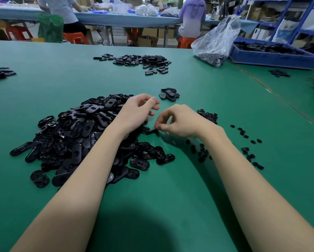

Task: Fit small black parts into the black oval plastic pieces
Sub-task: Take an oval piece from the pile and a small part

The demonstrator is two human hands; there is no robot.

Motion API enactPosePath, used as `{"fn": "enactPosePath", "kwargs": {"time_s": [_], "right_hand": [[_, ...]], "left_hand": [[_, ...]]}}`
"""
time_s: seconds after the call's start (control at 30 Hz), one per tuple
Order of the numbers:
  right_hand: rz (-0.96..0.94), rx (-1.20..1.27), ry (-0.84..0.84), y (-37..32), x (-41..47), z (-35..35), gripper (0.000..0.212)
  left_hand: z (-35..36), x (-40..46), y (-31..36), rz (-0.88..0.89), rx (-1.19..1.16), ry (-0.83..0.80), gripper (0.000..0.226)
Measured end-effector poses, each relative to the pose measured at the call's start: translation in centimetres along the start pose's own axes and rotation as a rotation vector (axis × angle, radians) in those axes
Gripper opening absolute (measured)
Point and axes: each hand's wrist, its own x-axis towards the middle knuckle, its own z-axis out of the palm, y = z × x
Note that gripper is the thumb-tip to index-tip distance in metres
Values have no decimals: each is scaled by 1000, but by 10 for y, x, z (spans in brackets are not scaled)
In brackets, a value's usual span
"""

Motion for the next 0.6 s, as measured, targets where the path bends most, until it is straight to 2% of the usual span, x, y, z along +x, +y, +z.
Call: {"fn": "enactPosePath", "kwargs": {"time_s": [0.23, 0.4, 0.6], "right_hand": [[66, 123, 154, 21, -11, -27, 9], [70, 241, 139, 23, -16, -35, 15], [110, 234, 116, 22, -18, -38, 15]], "left_hand": [[3, -5, 2, 24, 85, -84, 14], [6, -10, 3, 100, 79, -167, 19], [5, -9, 1, 119, 86, -147, 18]]}}
